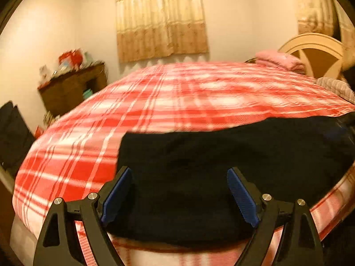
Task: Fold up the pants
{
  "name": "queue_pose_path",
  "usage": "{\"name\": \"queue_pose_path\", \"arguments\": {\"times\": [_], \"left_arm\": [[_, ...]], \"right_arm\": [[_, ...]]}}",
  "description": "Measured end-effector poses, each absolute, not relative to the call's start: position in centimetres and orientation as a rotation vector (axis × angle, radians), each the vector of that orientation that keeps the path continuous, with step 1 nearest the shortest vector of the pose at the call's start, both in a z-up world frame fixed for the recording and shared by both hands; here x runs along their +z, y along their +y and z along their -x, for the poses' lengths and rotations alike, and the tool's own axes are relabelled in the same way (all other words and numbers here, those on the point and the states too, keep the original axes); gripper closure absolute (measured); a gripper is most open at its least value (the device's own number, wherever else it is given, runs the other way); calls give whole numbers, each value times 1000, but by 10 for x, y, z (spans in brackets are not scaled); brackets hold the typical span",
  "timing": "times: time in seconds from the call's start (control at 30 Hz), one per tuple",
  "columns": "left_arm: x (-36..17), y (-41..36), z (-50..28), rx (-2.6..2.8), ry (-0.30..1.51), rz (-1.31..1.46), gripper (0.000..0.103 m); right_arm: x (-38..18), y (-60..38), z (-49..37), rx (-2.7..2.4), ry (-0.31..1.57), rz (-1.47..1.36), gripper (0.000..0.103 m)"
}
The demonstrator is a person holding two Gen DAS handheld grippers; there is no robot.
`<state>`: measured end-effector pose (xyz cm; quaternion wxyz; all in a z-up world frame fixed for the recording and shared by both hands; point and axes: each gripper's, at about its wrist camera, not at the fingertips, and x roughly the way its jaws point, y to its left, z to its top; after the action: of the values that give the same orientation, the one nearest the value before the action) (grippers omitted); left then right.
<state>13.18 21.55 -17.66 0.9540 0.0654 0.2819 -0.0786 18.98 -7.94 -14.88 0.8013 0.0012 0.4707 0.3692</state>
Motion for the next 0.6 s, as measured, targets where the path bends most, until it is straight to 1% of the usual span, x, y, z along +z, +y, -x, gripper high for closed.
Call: {"name": "queue_pose_path", "arguments": {"times": [0.07, 0.17, 0.23, 0.33, 0.4, 0.47, 0.6], "left_arm": [[-185, 217, -131, -147, 569, -156, 14], [-194, 207, -125, -128, 562, -249, 12], [-197, 208, -120, -131, 558, -264, 9], [-198, 214, -117, -134, 556, -257, 9], [-194, 213, -115, -134, 563, -248, 8], [-187, 217, -112, -145, 556, -192, 8], [-188, 217, -115, -127, 565, -181, 8]], "right_arm": [[-159, -70, -171, 819, 1013, 44, 63], [-194, -63, -152, 787, 1089, 91, 62], [-198, -67, -144, 776, 1054, 76, 62], [-198, -72, -140, 789, 1095, 31, 62], [-194, -75, -138, 782, 1081, 44, 64], [-181, -87, -137, 756, 1036, 19, 64], [-157, -125, -144, 630, 942, 2, 56]]}}
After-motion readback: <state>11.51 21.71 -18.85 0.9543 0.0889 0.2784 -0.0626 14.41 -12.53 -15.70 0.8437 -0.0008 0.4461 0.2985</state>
